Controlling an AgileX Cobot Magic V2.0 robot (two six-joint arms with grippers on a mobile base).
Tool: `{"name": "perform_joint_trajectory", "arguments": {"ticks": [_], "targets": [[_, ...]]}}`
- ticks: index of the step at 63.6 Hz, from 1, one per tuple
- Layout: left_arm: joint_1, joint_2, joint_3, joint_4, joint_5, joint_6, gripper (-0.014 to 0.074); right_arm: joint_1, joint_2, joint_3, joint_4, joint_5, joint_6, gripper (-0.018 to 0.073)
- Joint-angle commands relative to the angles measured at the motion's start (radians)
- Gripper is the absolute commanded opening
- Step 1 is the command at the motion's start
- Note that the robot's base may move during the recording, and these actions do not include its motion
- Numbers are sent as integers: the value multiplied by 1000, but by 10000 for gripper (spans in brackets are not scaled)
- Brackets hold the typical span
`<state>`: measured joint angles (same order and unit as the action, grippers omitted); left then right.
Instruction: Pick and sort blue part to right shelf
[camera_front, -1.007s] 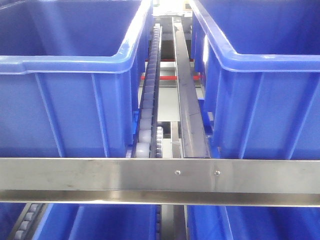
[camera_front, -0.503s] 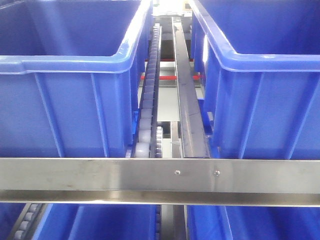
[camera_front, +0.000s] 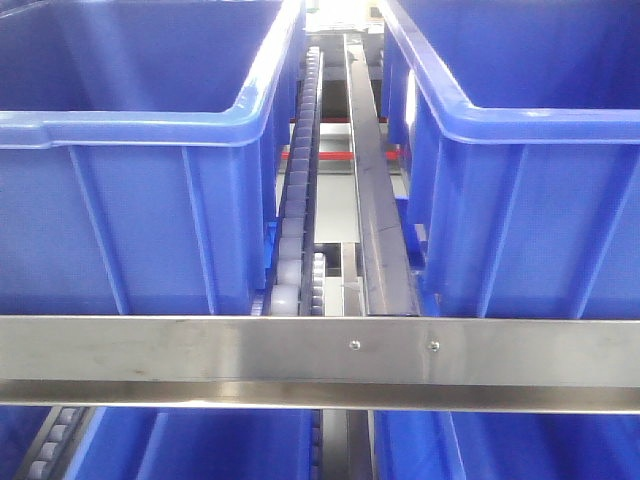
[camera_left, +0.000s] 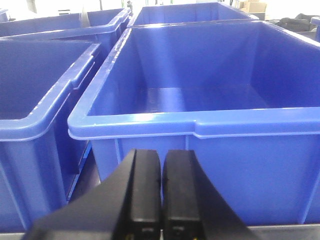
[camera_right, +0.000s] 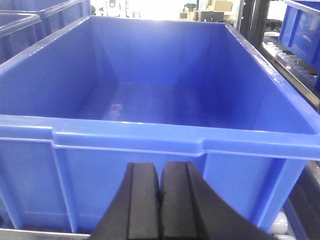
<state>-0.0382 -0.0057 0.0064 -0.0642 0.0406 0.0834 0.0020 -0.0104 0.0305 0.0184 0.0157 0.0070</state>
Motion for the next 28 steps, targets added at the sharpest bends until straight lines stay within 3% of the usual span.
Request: {"name": "perform_joint_trajectory", "arguments": {"ticks": [1,28], "targets": [[-3,-23,25,-4,-79,-11,123,-4,-22,-21,-8,-94,-7,55],[-3,-23,25,-4,-79,-11,123,-4,-22,-21,-8,-94,-7,55]]}}
